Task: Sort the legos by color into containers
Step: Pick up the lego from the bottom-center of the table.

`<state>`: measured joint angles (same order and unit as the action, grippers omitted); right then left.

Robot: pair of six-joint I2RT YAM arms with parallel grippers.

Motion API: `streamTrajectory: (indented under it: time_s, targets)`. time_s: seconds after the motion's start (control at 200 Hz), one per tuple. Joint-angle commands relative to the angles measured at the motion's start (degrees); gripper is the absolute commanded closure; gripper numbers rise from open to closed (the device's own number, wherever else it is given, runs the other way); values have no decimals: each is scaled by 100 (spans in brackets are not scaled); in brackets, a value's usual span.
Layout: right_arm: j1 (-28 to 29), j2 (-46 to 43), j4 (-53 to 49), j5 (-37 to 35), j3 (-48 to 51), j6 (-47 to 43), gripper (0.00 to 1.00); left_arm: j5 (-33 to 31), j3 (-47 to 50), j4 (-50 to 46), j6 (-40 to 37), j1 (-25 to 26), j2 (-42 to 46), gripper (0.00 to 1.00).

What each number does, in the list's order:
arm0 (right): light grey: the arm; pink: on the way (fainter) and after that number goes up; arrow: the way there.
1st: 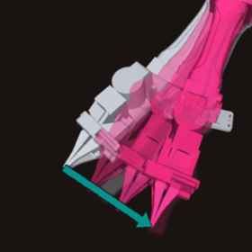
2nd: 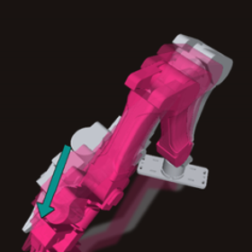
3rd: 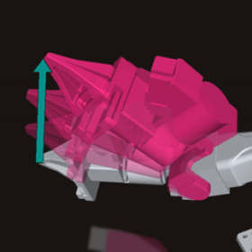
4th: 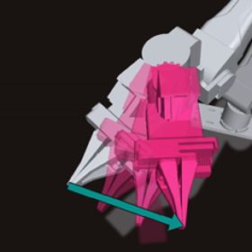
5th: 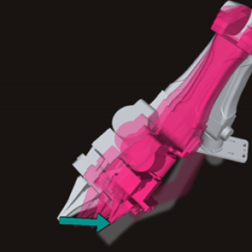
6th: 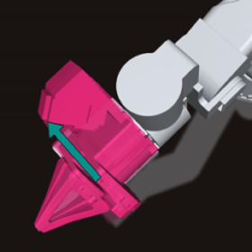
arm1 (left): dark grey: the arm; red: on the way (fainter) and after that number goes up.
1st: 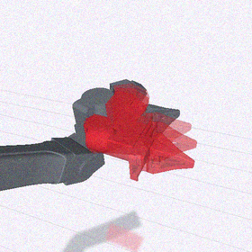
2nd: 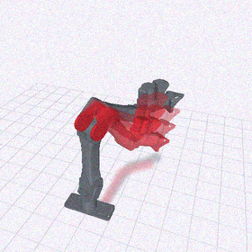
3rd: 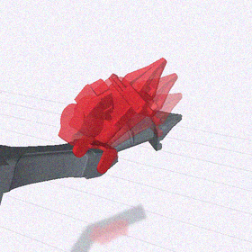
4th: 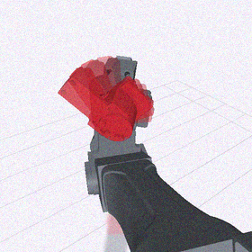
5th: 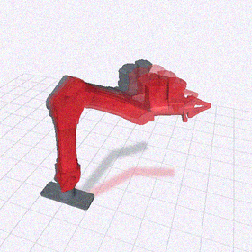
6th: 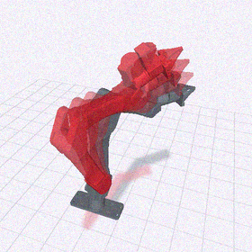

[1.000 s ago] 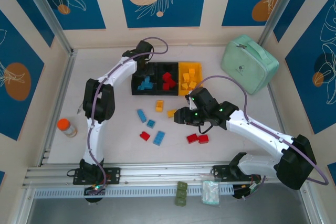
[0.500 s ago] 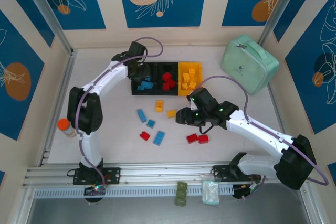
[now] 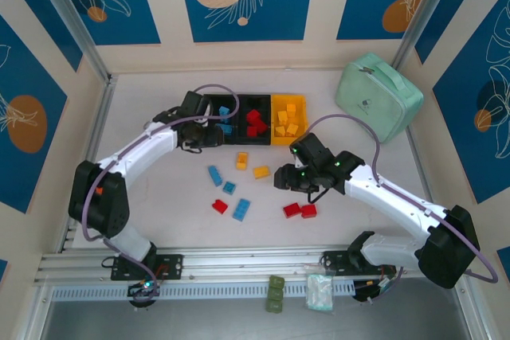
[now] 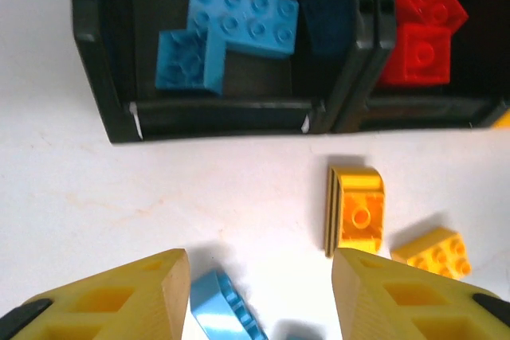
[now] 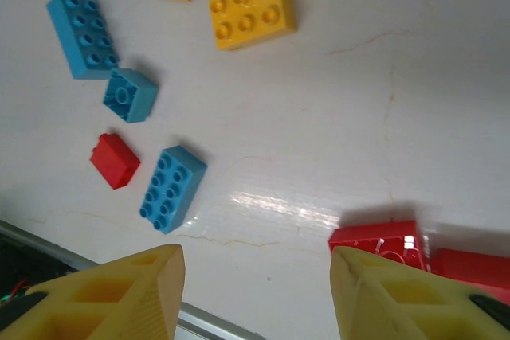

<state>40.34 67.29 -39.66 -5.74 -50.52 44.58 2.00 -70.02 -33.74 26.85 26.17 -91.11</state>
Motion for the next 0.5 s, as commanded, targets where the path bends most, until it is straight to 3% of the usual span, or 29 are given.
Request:
streamTrajectory:
  time_s: [0.0,0.495]
  targets:
    - [-43,-89,-584,-327,-81,92,47,311,324,130,-101,217,378,49]
    - [-263,-186,-1579,-972,565,643,38,908,1894,1024,406,1089,1260,46]
